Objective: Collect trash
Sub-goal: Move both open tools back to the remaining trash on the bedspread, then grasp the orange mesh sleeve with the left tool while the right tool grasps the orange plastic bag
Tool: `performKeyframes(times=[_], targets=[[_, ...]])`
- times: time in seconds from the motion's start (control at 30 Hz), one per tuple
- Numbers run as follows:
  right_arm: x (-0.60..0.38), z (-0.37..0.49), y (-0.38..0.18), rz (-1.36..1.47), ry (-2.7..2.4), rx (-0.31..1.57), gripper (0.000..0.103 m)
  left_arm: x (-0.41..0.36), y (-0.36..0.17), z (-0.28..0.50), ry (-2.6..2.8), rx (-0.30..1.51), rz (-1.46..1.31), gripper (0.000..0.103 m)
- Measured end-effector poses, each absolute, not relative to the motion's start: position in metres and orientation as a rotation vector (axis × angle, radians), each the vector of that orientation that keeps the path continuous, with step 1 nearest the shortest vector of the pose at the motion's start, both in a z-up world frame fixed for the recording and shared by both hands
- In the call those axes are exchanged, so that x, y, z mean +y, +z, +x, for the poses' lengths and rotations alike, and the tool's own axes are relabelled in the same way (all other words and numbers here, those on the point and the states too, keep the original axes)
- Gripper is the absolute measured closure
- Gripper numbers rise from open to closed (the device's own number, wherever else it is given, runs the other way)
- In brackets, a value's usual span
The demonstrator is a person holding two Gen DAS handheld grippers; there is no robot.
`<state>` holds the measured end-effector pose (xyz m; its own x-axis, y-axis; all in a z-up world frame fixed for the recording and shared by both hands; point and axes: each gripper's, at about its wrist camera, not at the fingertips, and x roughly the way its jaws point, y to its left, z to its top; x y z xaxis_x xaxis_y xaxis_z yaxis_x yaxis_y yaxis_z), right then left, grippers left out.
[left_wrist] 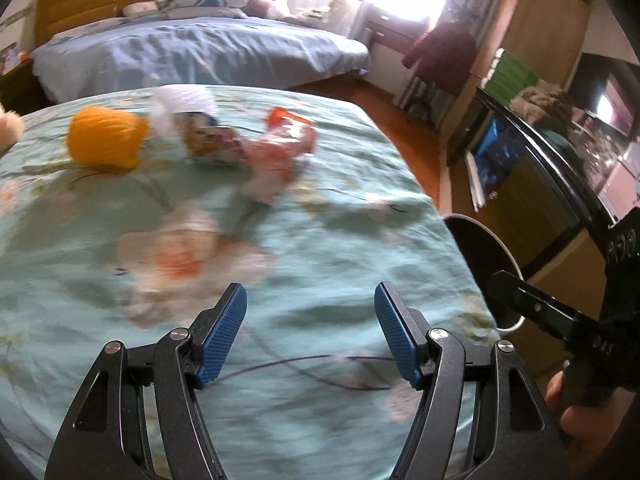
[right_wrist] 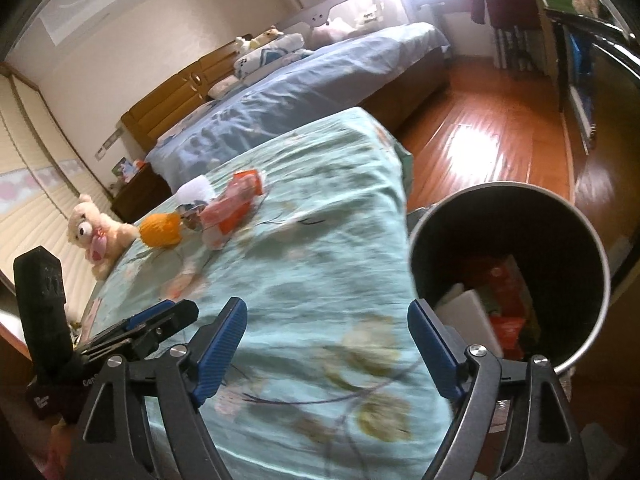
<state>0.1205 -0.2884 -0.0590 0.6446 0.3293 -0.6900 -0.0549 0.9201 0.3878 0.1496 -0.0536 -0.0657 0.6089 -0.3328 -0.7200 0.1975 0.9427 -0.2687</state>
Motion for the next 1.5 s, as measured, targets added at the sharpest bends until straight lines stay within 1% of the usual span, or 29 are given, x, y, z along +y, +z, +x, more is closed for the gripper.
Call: performKeyframes(times=[0.53, 1.07, 1.5], targets=[[-0.24, 0.153, -0.067, 0.357, 0.283, 0.882, 0.019, 0.023, -0.076, 0.169, -0.152, 0.854, -0.273, 0.035], [-0.203, 0.197, -0.071, 0.358, 0.316, 0.894, 0.019, 0.054, -0.076, 0.207, -0.068, 0.842, -0.281, 0.034], [-0.187, 0.24, -0.08, 0.406, 0.314, 0.903, 0.02, 0.068, -0.084, 0.26, 0.003, 0.838, -0.319, 0.034]])
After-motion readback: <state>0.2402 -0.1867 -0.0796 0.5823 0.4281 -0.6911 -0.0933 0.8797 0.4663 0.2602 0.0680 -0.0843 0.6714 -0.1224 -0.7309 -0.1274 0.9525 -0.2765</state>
